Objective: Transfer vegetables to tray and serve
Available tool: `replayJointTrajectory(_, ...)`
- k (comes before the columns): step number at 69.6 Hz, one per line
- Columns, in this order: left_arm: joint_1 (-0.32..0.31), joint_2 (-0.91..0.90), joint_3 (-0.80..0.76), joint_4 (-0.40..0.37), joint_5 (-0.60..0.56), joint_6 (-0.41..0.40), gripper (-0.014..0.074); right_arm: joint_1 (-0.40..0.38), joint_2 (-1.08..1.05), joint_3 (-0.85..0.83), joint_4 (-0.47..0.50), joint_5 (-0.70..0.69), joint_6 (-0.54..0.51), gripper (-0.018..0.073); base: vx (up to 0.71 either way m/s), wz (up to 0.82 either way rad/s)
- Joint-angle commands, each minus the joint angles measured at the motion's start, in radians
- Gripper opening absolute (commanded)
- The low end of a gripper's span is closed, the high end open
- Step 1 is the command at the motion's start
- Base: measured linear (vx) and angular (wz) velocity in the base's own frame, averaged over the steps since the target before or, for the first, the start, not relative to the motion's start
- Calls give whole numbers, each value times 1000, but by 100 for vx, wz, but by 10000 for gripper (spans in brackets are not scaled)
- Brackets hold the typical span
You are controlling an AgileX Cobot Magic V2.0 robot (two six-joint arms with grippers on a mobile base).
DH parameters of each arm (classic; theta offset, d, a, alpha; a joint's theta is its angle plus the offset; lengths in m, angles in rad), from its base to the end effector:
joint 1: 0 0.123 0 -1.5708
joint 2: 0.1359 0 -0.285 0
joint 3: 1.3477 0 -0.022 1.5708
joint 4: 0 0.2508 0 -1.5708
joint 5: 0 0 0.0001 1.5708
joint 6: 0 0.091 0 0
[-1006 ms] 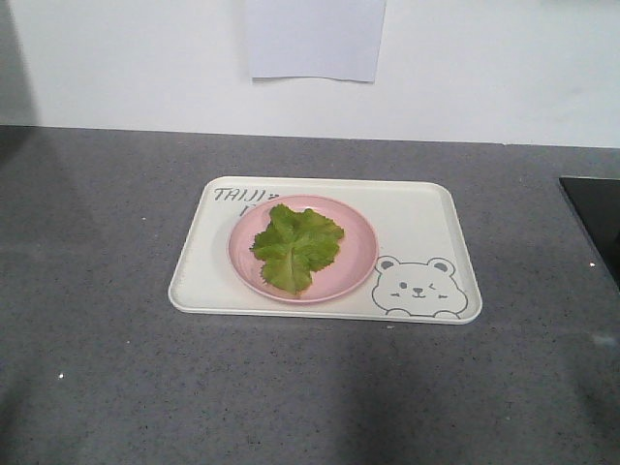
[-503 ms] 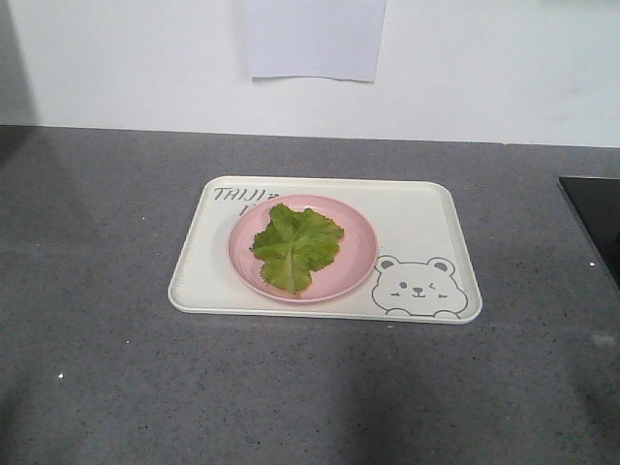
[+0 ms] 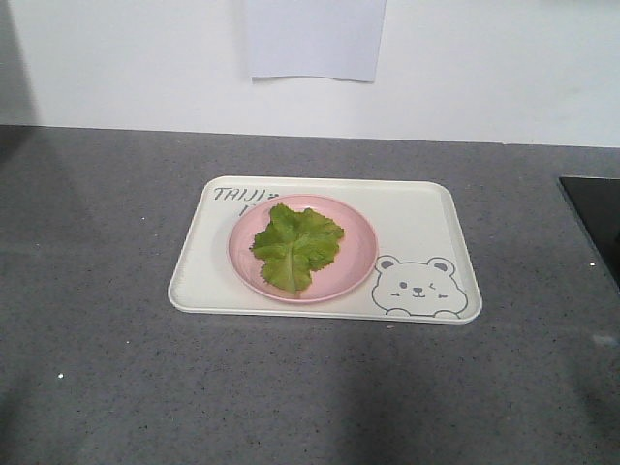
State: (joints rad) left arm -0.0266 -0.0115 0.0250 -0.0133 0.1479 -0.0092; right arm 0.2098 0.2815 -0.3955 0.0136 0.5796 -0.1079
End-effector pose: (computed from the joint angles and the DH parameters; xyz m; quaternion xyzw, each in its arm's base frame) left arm 0.0564 -0.0017 0.1919 0.0022 0.7328 -0.0174 0.6802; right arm 0.0638 0.0143 0.2765 -0.1283 0.8175 0.0349 0.5604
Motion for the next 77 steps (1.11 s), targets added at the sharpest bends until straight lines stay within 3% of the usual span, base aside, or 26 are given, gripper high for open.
replayJointTrajectory(1, 1, -14, 28, -4, -83, -7, -6, -2, 7, -25, -6, -68, -2, -6, 0, 0)
replayJointTrajectory(31, 1, -14, 28, -4, -83, -7, -6, -3, 4, -19, -60, -55, 2, -6, 0, 0)
replayJointTrajectory(42, 1, -14, 28, -4, -83, -7, -6, -3, -45, 150, -87, -303, 19, -6, 0, 0)
replayJointTrajectory(52, 1, -14, 28, -4, -83, -7, -6, -38, -146, 306, -110, -485, 125, -6, 0, 0)
replayJointTrajectory(62, 1, -14, 28, -4, -83, -7, -6, -141, -240, 388, -111, -503, 235, -6, 0, 0)
replayJointTrajectory(77, 1, -14, 28, -4, -82, -7, -6, -202, -301, 440, -132, -572, 239, -3, 0, 0)
